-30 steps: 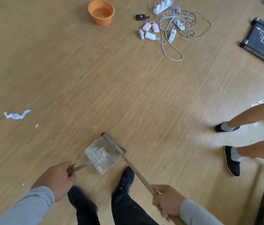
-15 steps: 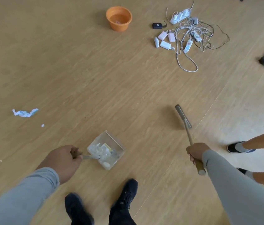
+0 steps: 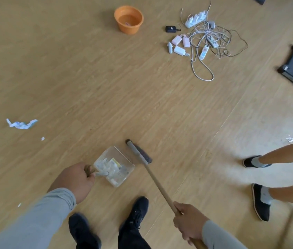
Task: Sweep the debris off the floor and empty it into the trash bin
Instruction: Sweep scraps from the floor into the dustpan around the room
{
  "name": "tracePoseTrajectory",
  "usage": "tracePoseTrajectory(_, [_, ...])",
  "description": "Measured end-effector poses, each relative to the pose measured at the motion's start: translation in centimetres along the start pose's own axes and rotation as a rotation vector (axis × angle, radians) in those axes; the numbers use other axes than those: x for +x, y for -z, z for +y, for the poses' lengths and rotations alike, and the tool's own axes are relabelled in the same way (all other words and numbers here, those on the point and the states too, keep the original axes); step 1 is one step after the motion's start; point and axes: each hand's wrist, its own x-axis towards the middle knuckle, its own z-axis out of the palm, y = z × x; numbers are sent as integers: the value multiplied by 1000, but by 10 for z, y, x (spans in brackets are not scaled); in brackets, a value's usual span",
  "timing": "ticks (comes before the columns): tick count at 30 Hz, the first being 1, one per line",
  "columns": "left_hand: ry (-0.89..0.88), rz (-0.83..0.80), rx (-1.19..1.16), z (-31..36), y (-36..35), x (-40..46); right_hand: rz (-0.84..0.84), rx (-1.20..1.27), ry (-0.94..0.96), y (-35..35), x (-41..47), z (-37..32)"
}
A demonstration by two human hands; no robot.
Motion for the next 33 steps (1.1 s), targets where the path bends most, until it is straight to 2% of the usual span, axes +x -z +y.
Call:
tracePoseTrajectory(4, [-11, -1, -32, -7, -4, -1, 16, 181, 34, 52, -52, 0])
tracePoseTrajectory(6, [-19, -7, -69, -7, -7, 0, 98, 137, 50, 67, -53, -17])
tracePoseTrajectory(9, [-34, 6, -70, -5, -10, 2, 237, -80, 118, 76, -17, -65])
tracePoseTrajectory(11, [-35, 17, -52, -6, -12, 3, 325, -310, 135, 75, 27, -101])
tracePoseTrajectory(14, [-27, 16, -53, -10, -13, 4, 420, -617, 83, 43, 74, -140])
tracePoseTrajectory(17, [-28, 23, -39, -13, -13, 9, 357, -786, 45, -2, 82, -132])
tracePoseTrajectory(20, [-40, 33, -6, -13, -15, 10, 269, -892, 37, -29, 56, -89])
tracePoseTrajectory(22, [-47, 29, -4, -14, -16, 5, 127, -872, 23, -26, 30, -64])
tracePoseTrajectory(25, [-50, 5, -22, -26, -18, -13, -18, -537, -26, 1, -24, -48])
tracePoseTrajectory(28, [-37, -15, -77, -52, -19, -41, -13, -316, 25, 21, -81, -26])
tracePoseTrajectory(33, [-15, 33, -200, -107, -9, -95, 148, -305, 142, 2, -111, -19])
